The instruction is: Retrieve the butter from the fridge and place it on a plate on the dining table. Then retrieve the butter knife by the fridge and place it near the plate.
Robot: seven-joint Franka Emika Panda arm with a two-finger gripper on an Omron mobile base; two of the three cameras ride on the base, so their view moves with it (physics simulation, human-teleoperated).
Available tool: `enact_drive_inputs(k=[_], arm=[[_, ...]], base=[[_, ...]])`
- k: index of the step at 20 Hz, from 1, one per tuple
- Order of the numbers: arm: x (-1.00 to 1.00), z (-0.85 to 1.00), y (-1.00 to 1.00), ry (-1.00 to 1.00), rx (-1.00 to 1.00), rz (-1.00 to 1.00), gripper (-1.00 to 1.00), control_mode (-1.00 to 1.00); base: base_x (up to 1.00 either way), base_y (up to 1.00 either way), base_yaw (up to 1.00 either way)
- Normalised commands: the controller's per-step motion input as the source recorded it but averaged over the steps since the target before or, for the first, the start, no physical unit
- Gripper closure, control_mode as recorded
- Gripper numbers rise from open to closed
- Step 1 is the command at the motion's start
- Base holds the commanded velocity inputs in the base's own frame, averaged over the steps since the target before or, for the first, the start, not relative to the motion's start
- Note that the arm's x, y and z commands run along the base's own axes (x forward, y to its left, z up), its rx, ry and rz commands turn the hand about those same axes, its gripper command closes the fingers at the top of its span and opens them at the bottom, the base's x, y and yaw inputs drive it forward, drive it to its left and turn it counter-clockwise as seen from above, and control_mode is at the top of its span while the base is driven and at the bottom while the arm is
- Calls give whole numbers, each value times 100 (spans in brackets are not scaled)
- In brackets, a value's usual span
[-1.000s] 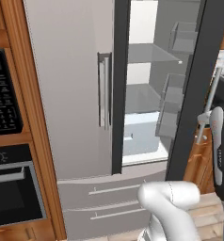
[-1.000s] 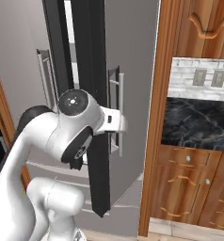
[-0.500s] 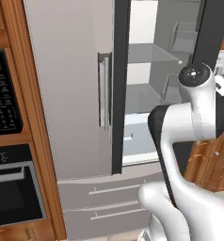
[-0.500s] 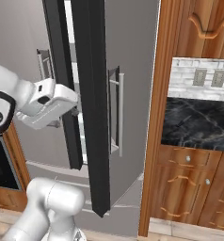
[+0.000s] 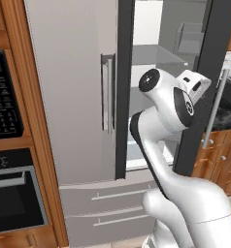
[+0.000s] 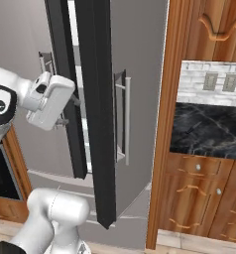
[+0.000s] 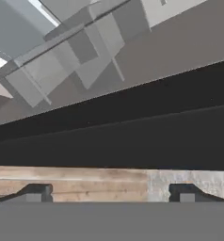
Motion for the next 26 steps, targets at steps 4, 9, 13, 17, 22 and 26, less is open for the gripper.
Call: enact_drive_inputs(k=[4, 9, 13, 17, 22, 26], arm=[[71, -1, 18, 12, -5, 7, -100, -100], [29, -4, -2, 8, 0, 6, -100, -100], [1, -9, -19, 6, 0, 0, -100, -100], [-8, -4, -34, 2, -4, 0, -100, -100], [-50, 0, -60, 2, -3, 0, -100, -100], [-67, 0, -94, 9, 0, 0, -100, -100]], base=[[0, 0, 0], [0, 0, 0], [0, 0, 0], [0, 0, 0], [0, 0, 0], [0, 0, 0]])
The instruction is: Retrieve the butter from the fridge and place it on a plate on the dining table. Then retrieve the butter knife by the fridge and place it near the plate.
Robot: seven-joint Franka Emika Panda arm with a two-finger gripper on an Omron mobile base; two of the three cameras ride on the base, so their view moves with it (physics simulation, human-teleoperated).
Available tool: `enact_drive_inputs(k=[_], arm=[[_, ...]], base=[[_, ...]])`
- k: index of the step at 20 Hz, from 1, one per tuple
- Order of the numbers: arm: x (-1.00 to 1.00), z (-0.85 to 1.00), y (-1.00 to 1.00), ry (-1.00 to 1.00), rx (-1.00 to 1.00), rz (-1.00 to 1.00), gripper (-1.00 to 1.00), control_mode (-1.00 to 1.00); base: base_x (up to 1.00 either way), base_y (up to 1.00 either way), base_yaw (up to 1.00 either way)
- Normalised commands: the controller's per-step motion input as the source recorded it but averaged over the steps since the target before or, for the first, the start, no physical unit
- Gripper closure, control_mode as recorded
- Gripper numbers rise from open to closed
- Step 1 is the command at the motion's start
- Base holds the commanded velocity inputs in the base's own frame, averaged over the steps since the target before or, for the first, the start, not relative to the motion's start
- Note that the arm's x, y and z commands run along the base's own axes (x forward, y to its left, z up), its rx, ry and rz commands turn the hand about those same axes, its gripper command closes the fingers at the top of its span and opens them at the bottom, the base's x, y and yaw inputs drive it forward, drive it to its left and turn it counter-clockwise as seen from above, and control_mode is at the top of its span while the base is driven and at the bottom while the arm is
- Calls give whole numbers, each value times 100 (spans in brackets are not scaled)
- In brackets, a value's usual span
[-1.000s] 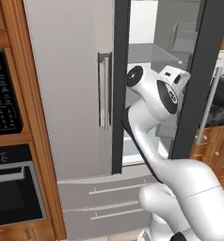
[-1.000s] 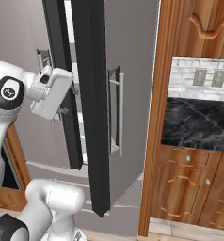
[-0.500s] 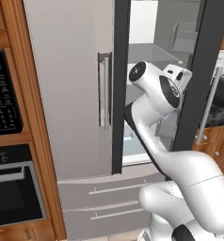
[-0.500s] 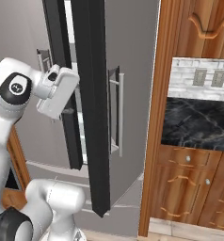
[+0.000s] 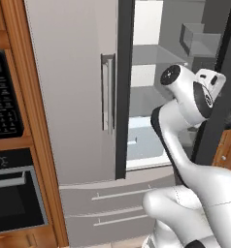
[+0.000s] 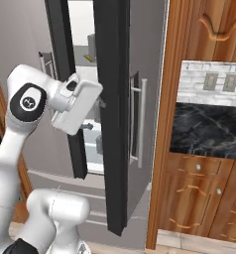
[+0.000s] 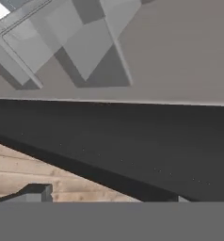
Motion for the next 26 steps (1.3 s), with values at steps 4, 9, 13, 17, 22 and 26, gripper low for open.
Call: enact_drive_inputs(k=[4, 9, 13, 17, 22, 26], arm=[[-64, 0, -100, 11, 0, 0, -100, -100], [-33, 5, -14, 3, -1, 0, -100, -100], [-9, 47, 92, 6, -6, 0, -100, -100], [9, 20, 99, -4, 5, -8, -100, -100], [18, 0, 98, -25, 40, -34, -100, -100], [25, 2, 64, -42, 48, -48, -100, -100]], base=[[0, 0, 0], [0, 0, 0], [0, 0, 0], [0, 0, 0], [0, 0, 0], [0, 0, 0]])
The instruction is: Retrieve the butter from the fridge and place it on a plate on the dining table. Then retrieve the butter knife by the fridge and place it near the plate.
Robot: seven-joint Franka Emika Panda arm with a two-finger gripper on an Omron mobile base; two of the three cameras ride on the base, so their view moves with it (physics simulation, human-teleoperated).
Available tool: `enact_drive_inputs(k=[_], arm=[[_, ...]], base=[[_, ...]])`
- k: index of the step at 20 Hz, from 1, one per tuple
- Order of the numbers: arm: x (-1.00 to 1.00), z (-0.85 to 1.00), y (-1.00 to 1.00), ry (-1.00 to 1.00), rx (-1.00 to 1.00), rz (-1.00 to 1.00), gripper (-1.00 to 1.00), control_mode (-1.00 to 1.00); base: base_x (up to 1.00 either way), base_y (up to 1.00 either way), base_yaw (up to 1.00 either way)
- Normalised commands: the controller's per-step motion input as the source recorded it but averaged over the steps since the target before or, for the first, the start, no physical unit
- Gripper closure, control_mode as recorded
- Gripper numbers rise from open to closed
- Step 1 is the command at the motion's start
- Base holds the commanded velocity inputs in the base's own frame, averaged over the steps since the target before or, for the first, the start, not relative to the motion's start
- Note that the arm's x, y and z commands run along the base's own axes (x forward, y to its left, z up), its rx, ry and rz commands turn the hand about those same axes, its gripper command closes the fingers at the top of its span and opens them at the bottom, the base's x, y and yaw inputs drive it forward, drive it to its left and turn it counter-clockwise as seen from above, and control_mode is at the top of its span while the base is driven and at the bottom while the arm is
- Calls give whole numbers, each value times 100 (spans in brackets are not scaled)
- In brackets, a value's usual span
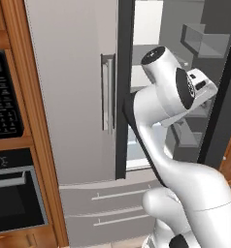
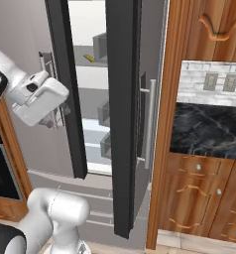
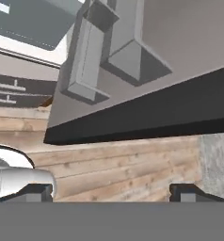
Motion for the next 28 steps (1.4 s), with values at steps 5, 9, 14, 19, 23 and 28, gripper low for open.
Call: enact_drive_inputs(k=[5, 9, 14, 19, 23, 28], arm=[[19, 1, 59, -49, 51, -48, -100, -100], [0, 2, 61, -61, 44, -5, -100, -100], [1, 0, 6, -57, 33, 39, -100, -100], [16, 3, 26, -4, -2, 26, -100, -100], [11, -6, 21, -1, -3, 3, -100, -100], [35, -1, 31, 0, -14, 1, -100, -100]], base=[[0, 0, 0], [0, 0, 0], [0, 0, 0], [0, 0, 0], [0, 0, 0], [0, 0, 0]])
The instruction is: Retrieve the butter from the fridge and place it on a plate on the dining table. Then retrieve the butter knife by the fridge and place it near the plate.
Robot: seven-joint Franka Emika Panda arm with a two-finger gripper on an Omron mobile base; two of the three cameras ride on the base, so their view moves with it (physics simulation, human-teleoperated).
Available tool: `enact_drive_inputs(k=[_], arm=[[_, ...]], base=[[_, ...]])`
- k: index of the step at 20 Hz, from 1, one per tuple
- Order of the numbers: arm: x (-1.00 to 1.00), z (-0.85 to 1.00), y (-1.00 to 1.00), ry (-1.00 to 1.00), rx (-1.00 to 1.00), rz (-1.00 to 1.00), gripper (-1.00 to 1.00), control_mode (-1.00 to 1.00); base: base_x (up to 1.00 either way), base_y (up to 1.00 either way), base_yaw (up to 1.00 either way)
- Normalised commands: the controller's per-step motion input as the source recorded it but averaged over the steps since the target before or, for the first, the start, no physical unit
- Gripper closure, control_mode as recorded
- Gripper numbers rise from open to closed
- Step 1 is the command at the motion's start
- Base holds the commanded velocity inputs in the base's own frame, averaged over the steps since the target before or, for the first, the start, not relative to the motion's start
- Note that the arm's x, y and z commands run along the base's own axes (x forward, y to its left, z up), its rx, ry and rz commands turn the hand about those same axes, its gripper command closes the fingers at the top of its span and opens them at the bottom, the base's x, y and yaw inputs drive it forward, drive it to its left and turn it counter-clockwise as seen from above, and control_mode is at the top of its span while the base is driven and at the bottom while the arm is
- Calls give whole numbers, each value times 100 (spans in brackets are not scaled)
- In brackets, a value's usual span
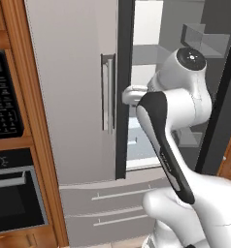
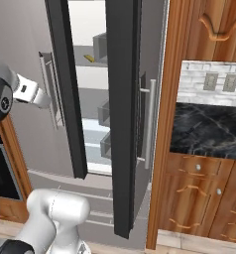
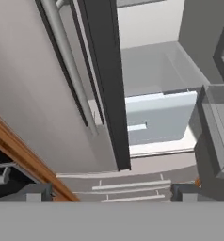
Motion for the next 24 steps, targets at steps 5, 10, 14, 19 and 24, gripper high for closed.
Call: enact_drive_inputs(k=[5, 10, 14, 19, 24], arm=[[56, -6, 4, -13, -3, 9, -100, -100], [49, -3, 27, -11, -7, 3, -100, -100], [46, 0, 34, 0, -6, 0, -100, -100], [54, -1, 31, 3, -4, 0, -100, -100], [53, -3, 11, 0, -7, 0, -100, -100]], base=[[0, 0, 0], [0, 0, 0], [0, 0, 0], [0, 0, 0], [0, 0, 0]])
